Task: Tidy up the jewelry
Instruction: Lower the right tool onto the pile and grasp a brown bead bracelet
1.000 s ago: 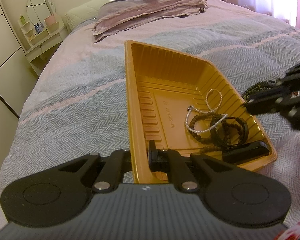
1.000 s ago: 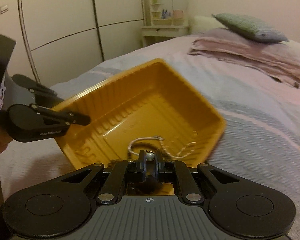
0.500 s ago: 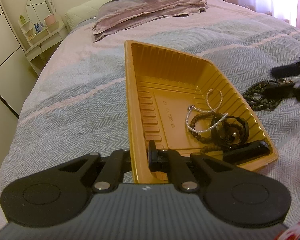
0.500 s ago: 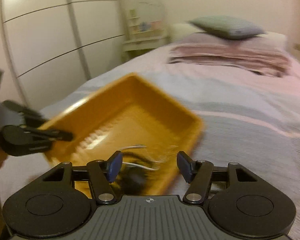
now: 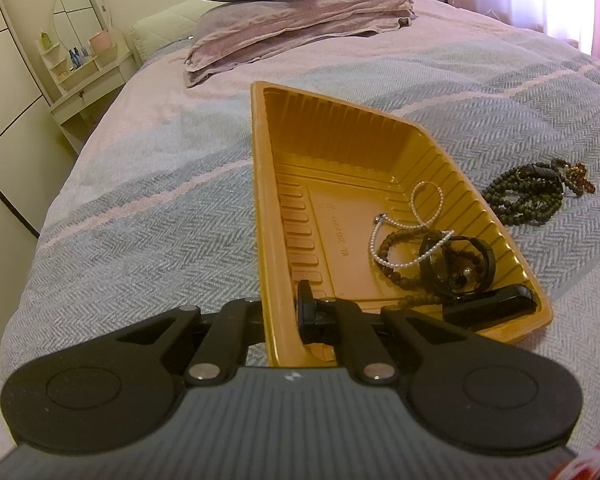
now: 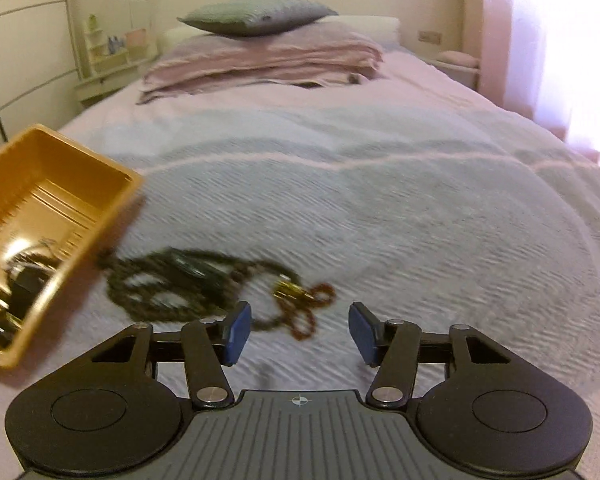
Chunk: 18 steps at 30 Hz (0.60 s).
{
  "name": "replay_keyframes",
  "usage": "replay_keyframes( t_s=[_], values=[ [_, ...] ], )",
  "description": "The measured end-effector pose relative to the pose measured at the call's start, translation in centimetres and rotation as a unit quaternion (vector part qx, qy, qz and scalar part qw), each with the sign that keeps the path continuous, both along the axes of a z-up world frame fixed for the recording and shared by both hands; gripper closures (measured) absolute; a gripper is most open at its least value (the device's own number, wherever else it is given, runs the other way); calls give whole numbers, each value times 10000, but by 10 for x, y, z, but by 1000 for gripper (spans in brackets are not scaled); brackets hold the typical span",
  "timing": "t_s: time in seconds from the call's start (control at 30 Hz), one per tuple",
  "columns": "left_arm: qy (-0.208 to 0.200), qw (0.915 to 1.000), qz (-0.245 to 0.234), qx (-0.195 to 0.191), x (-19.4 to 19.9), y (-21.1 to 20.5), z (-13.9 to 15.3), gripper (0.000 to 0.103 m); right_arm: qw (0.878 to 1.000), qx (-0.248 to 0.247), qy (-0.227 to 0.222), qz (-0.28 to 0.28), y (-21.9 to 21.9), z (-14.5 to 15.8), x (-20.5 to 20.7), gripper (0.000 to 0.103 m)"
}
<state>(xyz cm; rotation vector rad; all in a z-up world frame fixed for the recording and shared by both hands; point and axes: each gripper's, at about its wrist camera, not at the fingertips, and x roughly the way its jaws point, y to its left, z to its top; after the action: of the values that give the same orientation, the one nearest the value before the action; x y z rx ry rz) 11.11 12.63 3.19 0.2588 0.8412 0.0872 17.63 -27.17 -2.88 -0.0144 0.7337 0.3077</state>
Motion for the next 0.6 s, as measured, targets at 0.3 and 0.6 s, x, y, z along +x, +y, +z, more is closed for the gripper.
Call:
replay_keyframes(
  t_s=[0.3, 0.6],
  values=[
    [12, 10000, 2, 14, -1, 0, 1, 98, 9997, -114, 207, -58, -8, -22, 12, 78],
    [12, 10000, 2, 15, 0, 0, 1, 98, 9990, -225, 383, 100, 8, -37, 38, 84]
  ],
)
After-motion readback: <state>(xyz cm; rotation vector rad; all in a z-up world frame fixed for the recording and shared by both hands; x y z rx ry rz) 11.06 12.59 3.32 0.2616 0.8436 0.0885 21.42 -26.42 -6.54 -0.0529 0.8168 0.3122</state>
